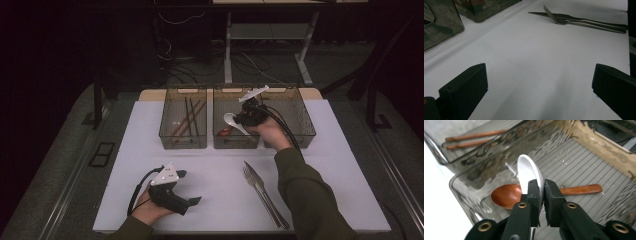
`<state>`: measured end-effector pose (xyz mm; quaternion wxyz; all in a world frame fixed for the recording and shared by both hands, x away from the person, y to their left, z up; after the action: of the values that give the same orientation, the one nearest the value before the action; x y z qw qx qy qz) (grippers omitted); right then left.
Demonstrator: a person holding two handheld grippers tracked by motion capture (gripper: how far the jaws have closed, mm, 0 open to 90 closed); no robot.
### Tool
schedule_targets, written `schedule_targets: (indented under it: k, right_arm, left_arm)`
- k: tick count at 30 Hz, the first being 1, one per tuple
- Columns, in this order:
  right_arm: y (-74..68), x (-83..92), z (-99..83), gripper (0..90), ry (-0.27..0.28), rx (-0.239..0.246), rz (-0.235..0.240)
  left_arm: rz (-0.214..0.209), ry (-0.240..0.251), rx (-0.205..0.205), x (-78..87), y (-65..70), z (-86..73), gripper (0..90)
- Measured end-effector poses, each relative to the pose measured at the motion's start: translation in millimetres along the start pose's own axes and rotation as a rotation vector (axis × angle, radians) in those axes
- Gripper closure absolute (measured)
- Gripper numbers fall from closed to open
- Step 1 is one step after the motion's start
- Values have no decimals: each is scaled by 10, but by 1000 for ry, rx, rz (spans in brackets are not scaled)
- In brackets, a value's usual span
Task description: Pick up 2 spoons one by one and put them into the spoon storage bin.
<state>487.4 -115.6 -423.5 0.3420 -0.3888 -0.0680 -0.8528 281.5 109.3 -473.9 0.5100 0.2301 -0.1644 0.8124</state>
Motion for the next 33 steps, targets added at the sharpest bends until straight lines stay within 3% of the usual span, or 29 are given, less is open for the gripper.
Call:
schedule_targets:
  k: [8,15,19,33]
  right_arm:
    - [-4,119,-32,691,33,-25,40]
    - [-42,364,-61,511,95,-90,115]
    - [-61,516,-121,420,100,-79,128]
    - [-142,809,-506,364,142,-99,138]
  left_arm:
    - [7,5,7,7,-15,-5,0]
    - [7,1,6,8,-26,-26,0]
    - [8,7,18,23,-41,-27,0]
    - [15,4,12,33,-26,-21,0]
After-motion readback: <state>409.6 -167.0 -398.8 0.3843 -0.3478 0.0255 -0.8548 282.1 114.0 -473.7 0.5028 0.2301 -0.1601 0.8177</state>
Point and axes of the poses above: each handheld gripper's, and its own axes: x roughly backward along the jaws, z roughly out of its top, y roughly to its right, the point moved 6 cm from there along -x, roughly forward along the jaws, and after that the axes turned 10 degrees about -x, right-handed, at the moved point
